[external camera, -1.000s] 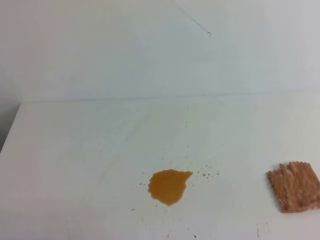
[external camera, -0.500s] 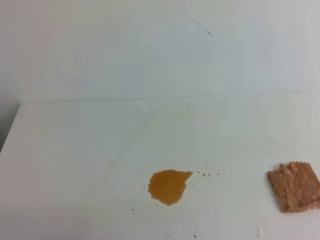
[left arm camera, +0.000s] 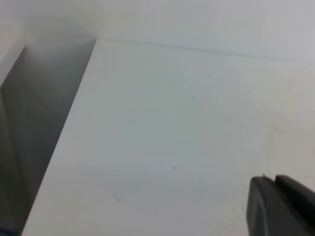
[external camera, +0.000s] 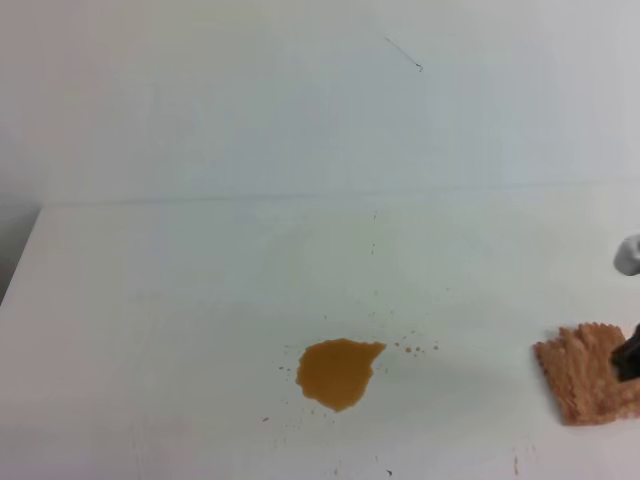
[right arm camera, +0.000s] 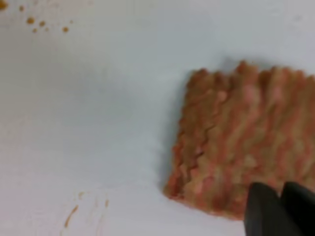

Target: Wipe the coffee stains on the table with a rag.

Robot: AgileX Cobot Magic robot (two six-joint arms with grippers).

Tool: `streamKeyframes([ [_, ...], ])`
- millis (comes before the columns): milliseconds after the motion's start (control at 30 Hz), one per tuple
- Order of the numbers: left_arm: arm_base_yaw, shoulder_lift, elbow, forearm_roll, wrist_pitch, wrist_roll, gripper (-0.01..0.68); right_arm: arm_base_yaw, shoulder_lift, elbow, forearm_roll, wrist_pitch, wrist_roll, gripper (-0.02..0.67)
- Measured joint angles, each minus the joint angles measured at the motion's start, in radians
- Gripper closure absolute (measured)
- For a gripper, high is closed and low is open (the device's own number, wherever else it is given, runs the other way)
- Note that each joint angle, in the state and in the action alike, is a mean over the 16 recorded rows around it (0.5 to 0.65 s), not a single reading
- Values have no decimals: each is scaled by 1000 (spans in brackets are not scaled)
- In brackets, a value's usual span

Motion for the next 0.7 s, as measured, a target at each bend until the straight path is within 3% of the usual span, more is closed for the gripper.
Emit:
streamKeyframes([
  [233, 0, 0, 0, 0, 0, 0, 674, 50, 192, -40, -15, -59, 14, 220],
  [367, 0, 0, 0, 0, 0, 0, 674, 56, 270, -67, -25, -88, 18, 173],
  [467, 0, 0, 0, 0, 0, 0, 674, 56, 318, -87, -32, -98, 19, 218],
  [700, 0, 0, 0, 0, 0, 0, 674, 83, 409, -142, -42, -68, 15, 421],
])
